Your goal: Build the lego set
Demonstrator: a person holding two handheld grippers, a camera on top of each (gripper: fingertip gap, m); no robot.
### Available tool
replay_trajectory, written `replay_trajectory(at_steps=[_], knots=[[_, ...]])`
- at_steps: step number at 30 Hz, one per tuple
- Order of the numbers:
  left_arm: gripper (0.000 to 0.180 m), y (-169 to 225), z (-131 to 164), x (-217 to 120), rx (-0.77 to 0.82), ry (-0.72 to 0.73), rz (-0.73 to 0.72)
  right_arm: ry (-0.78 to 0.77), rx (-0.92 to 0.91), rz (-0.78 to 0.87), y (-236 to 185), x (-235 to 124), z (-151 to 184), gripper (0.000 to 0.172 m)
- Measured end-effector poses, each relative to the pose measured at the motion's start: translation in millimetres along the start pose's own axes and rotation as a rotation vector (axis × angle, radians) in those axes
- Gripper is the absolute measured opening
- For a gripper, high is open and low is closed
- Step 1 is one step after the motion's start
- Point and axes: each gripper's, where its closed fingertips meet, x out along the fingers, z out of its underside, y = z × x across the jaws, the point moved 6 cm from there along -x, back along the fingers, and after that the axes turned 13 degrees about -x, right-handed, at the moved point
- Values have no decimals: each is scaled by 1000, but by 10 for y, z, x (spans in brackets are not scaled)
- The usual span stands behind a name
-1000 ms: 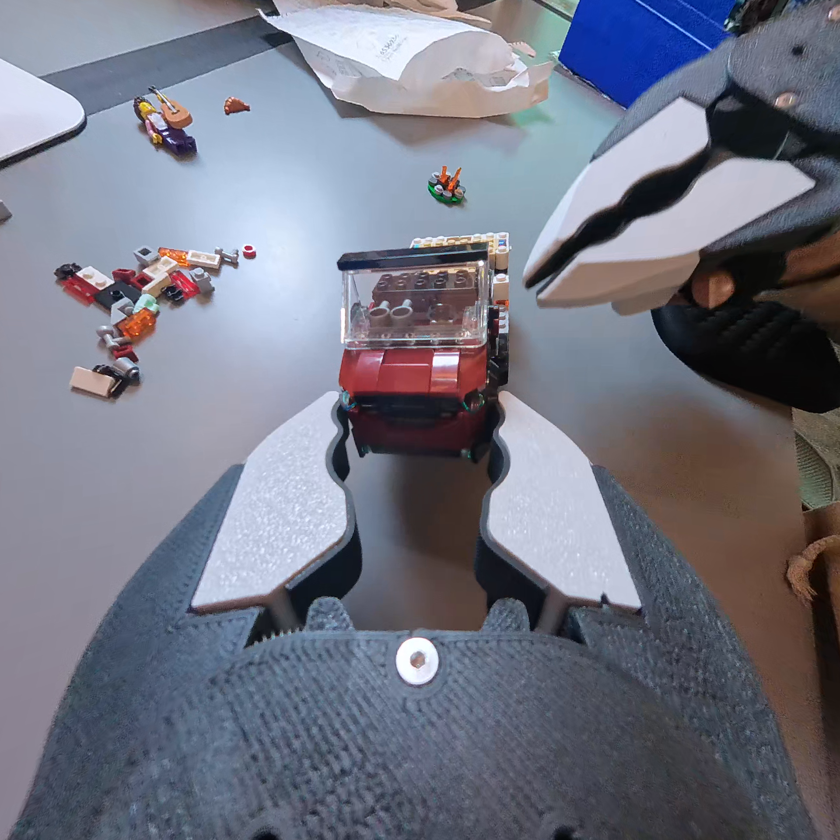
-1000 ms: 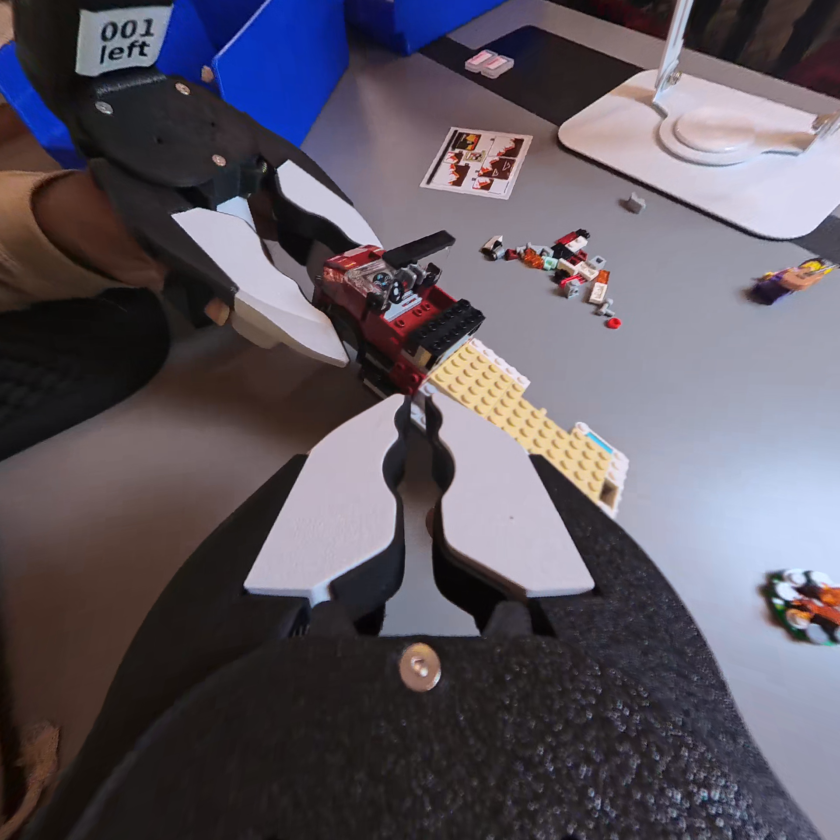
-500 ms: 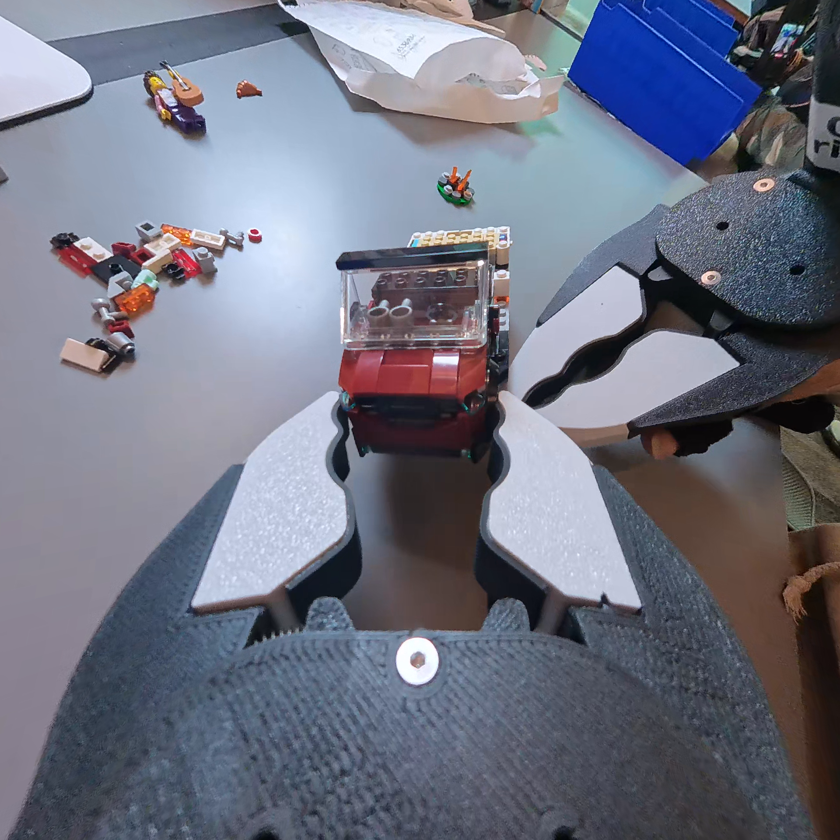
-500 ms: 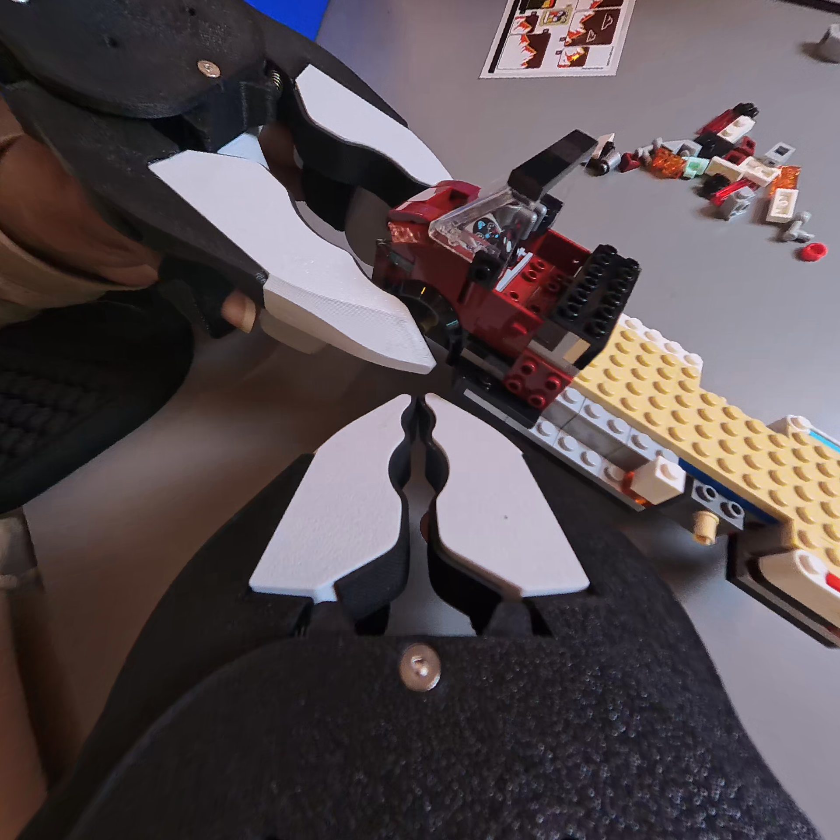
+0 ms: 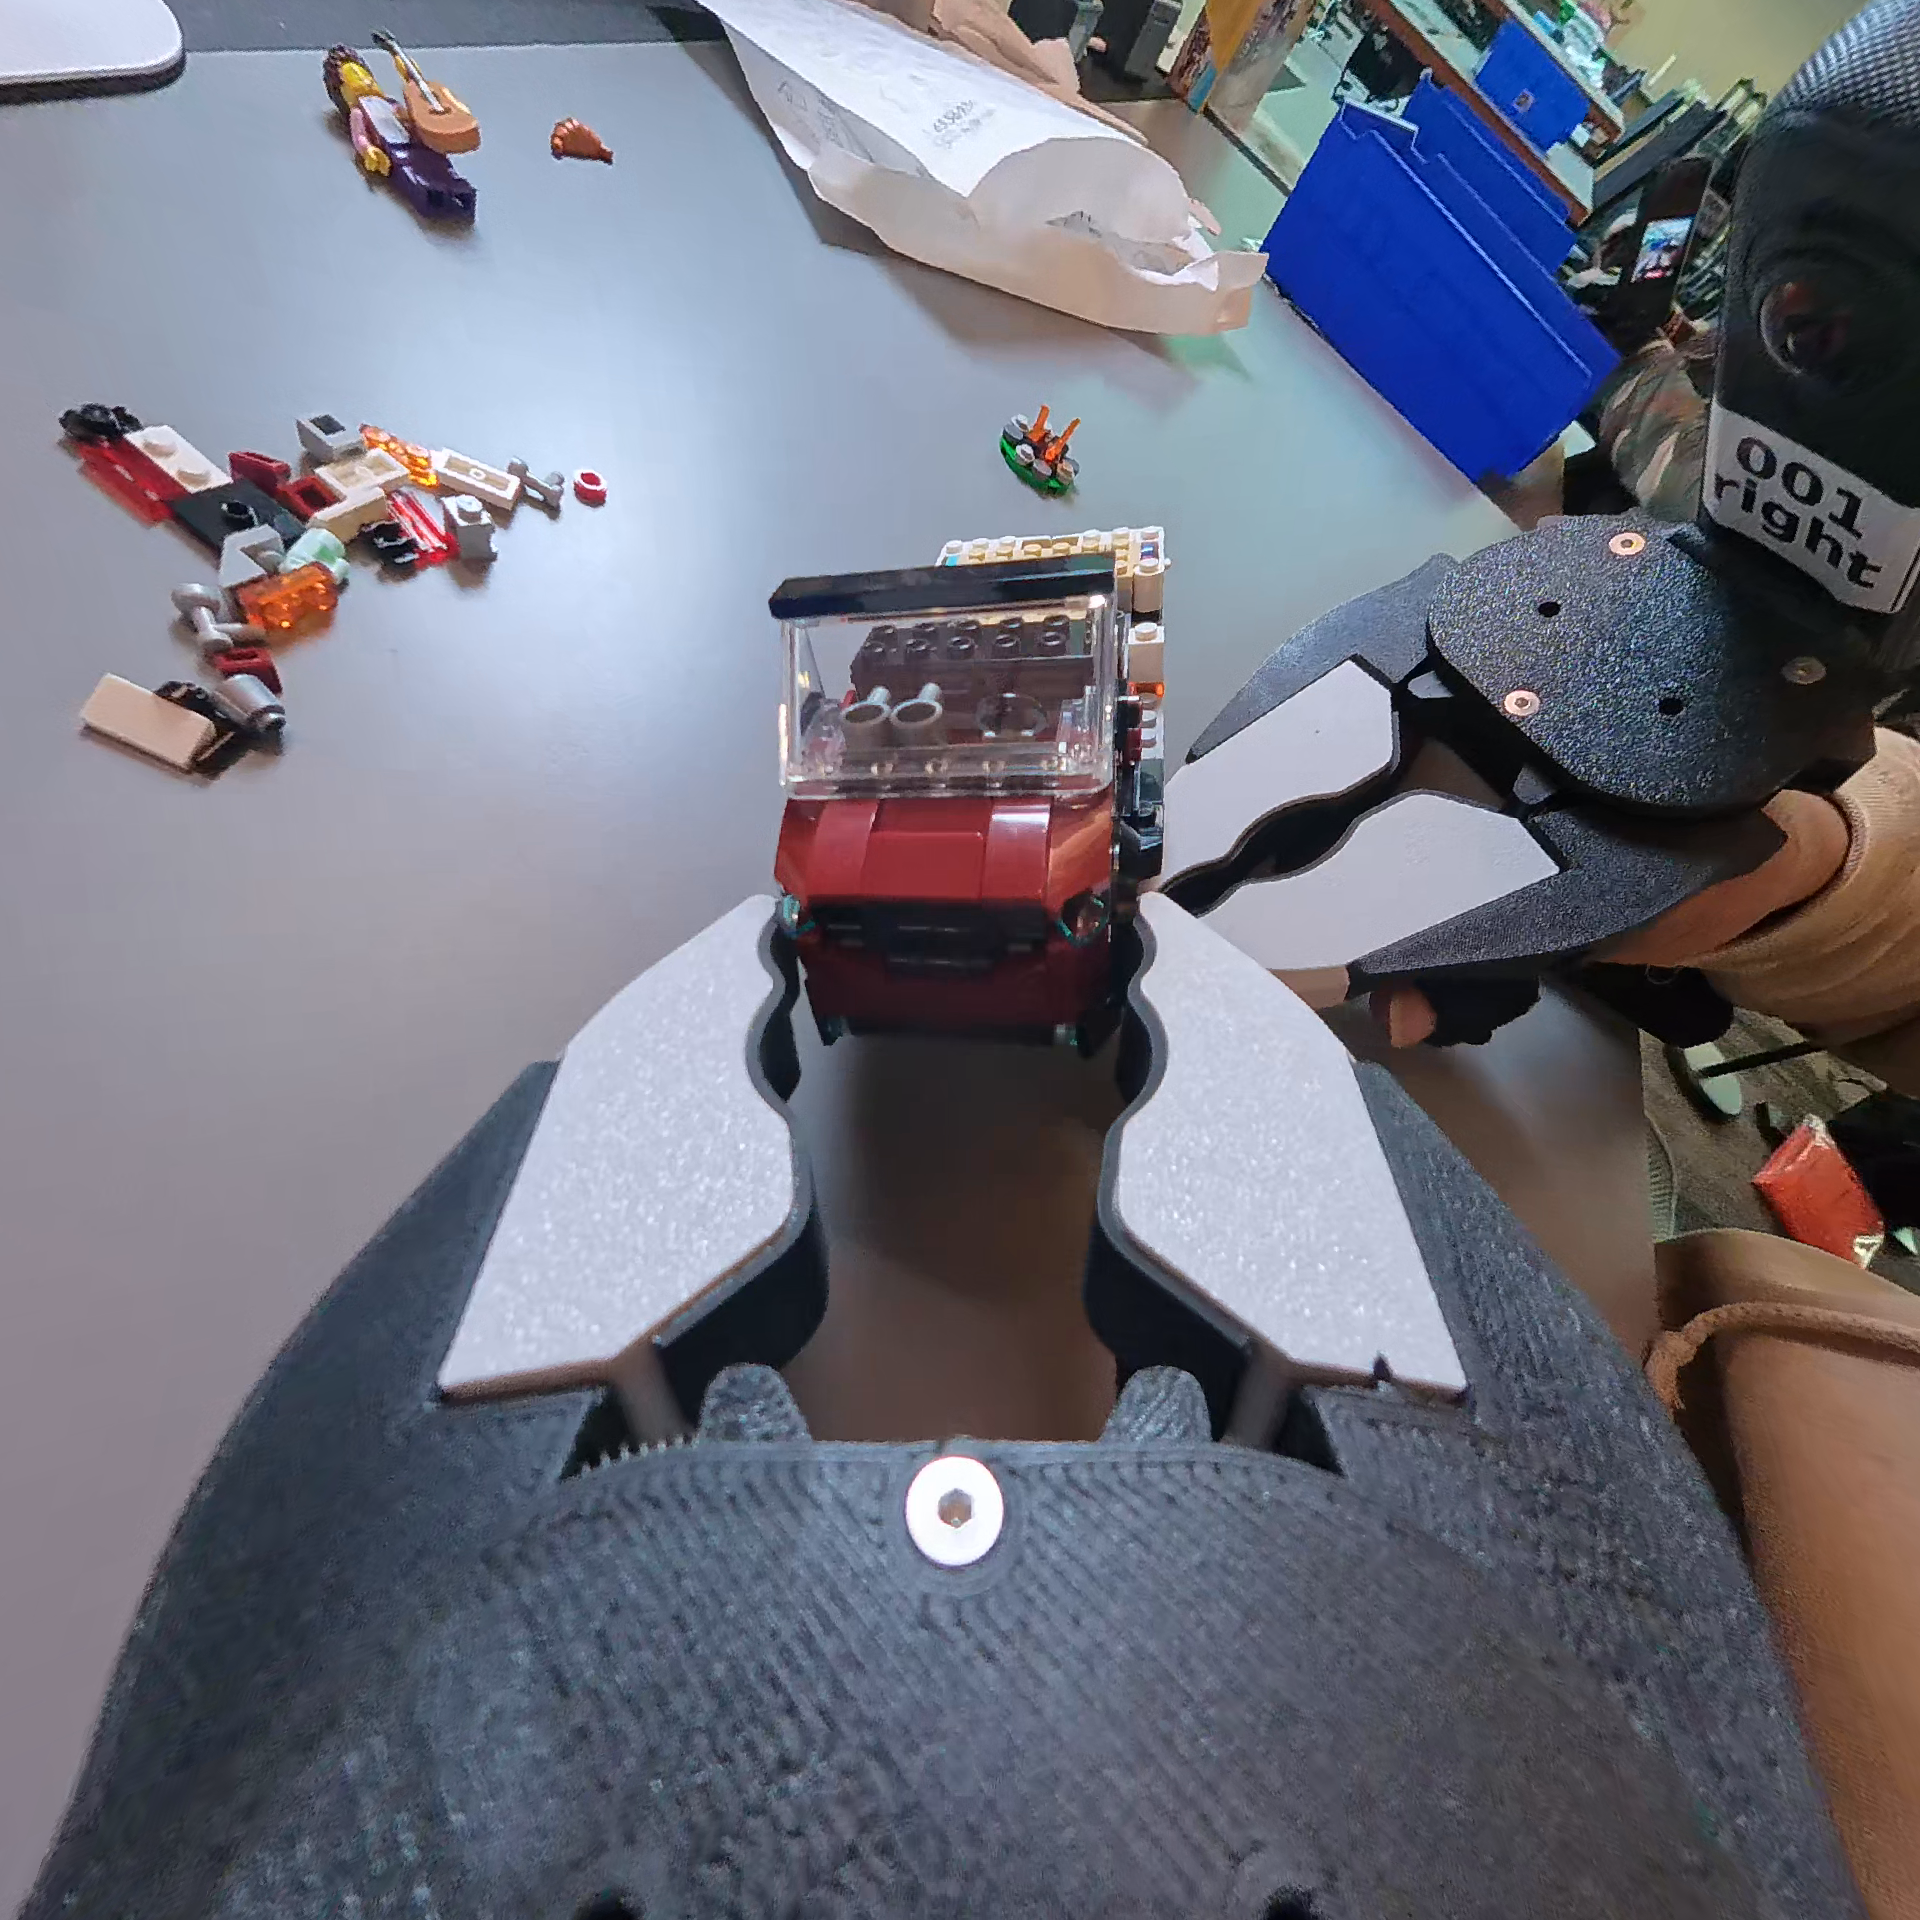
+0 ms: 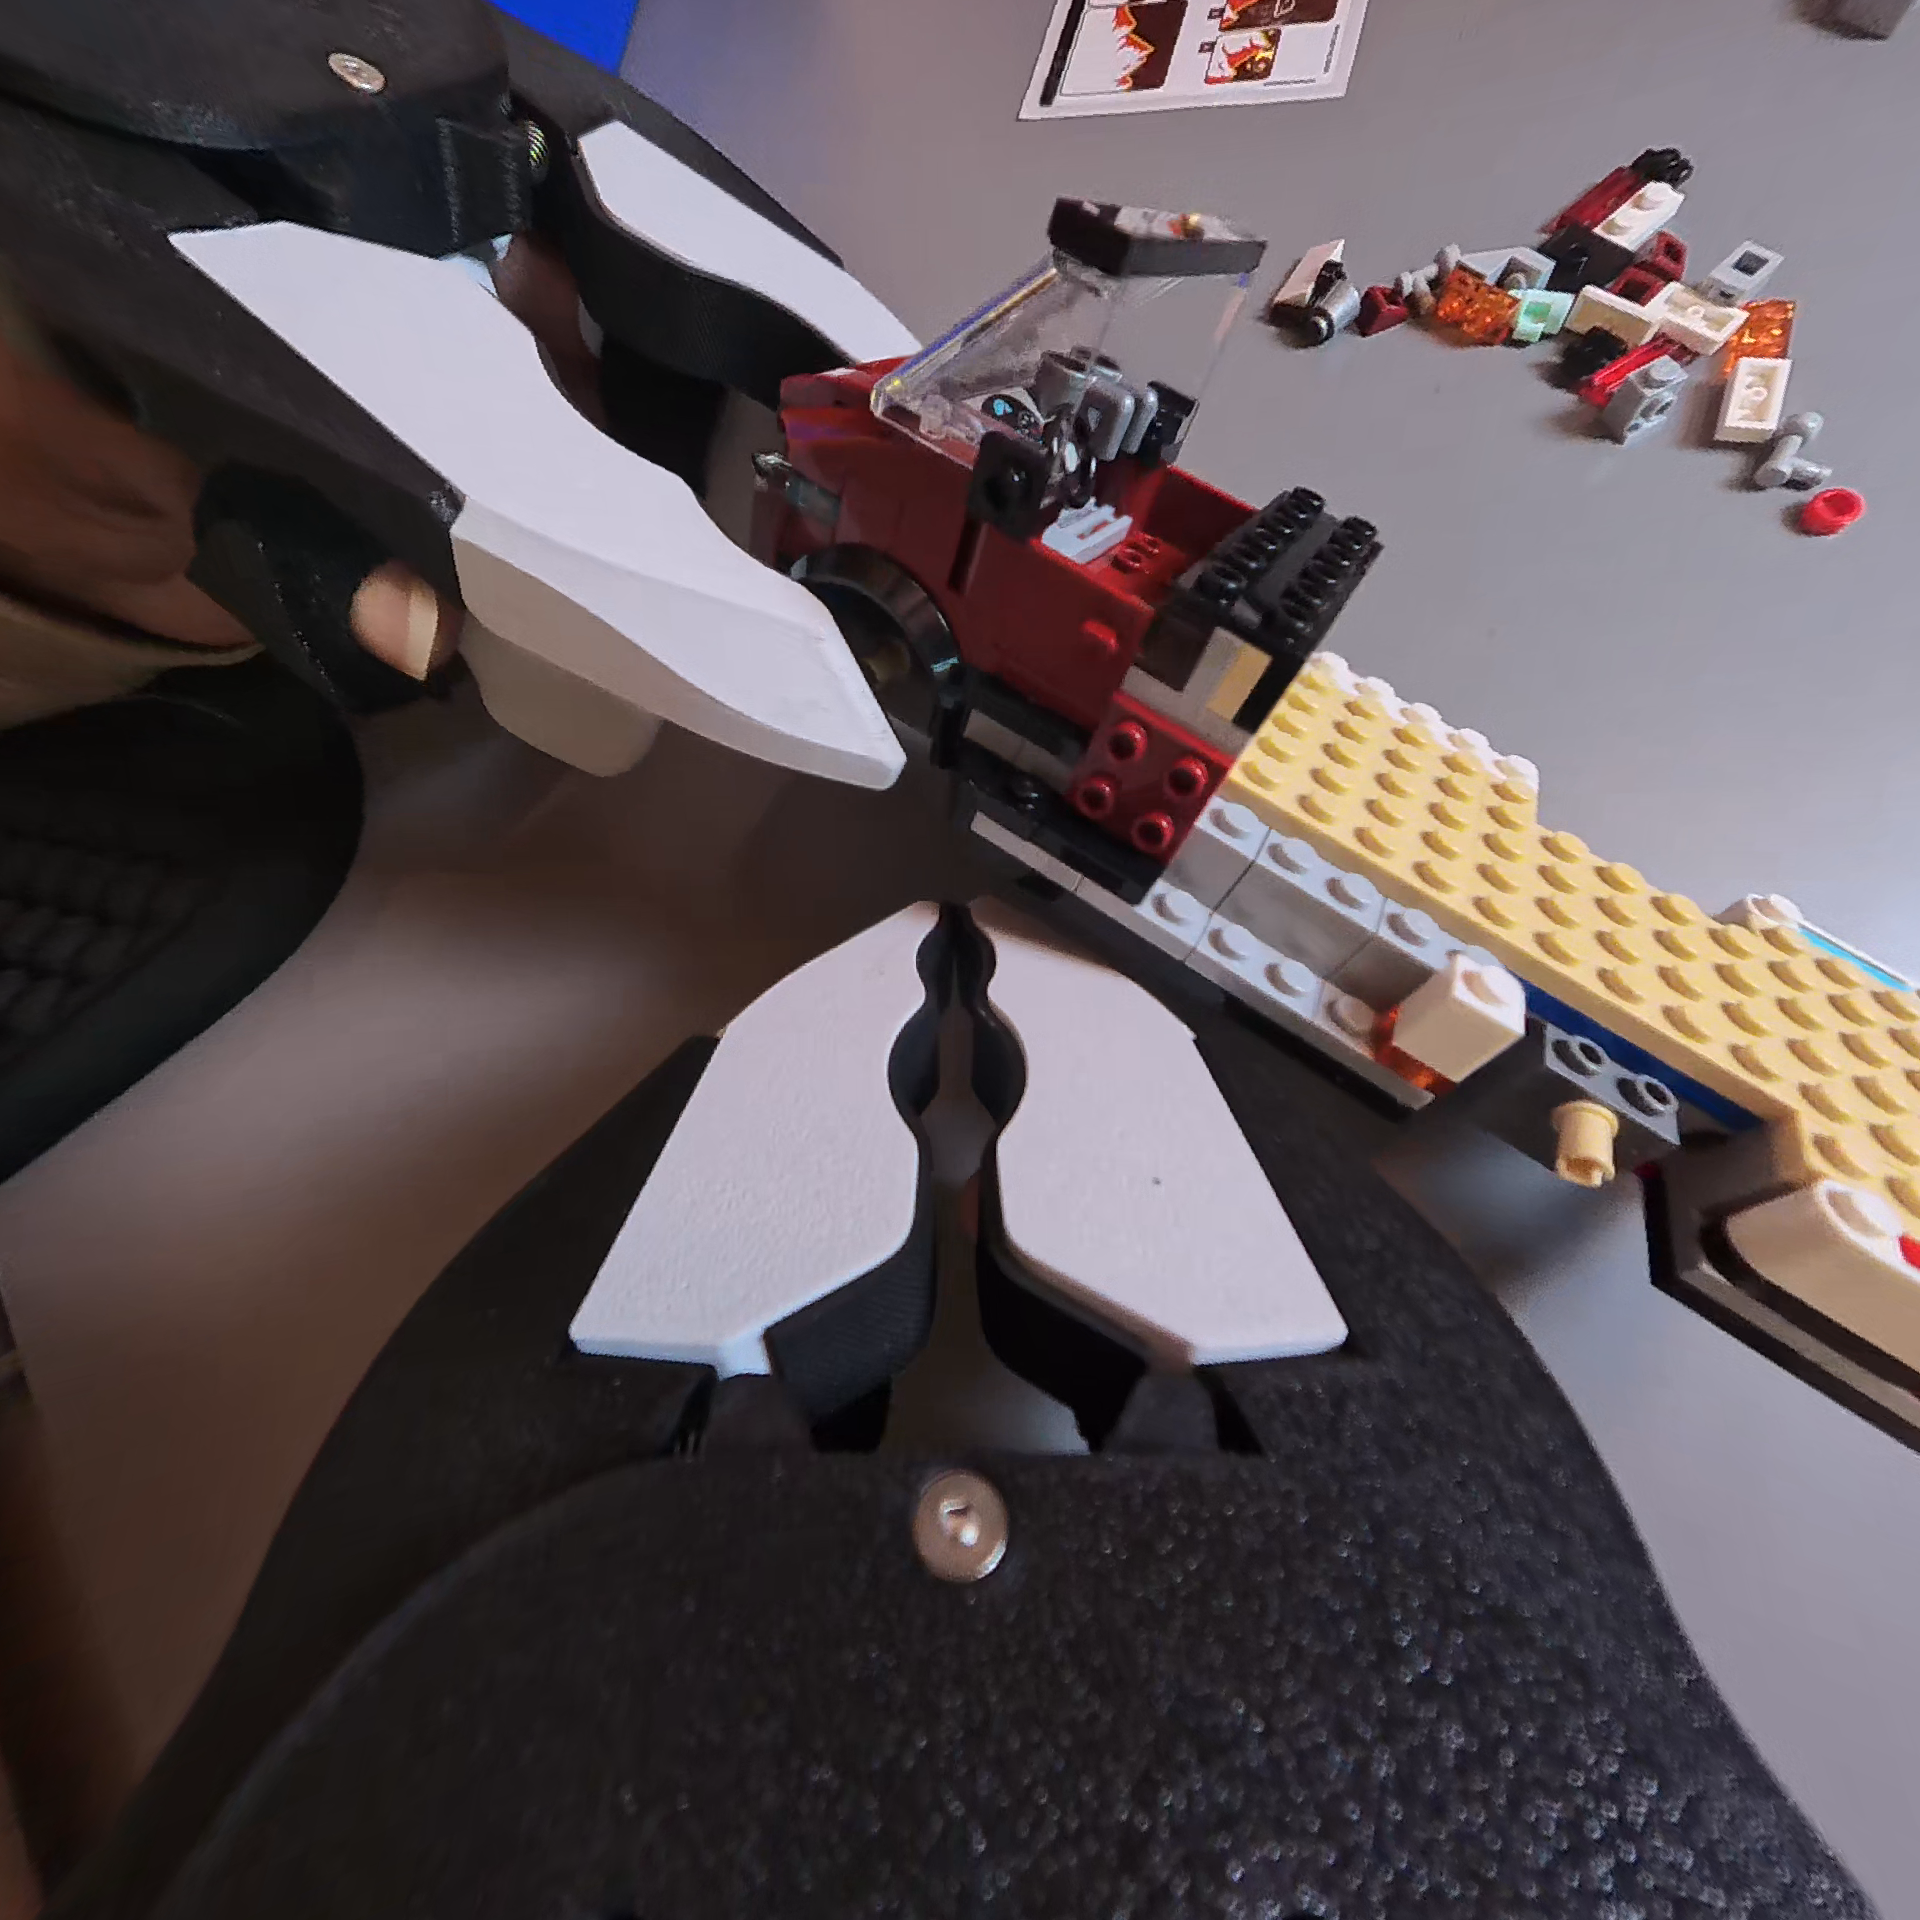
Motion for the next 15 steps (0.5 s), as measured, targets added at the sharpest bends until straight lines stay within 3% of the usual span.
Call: replay_trajectory(at_steps=[1, 15], knots=[[60, -10, -2, -2, -6, -2, 4, -1, 0, 2, 10, -8, 4, 0], [60, -146, -33, -35, -175, -20, 70, -3, 27, 45, 188, -135, 105, 0]])
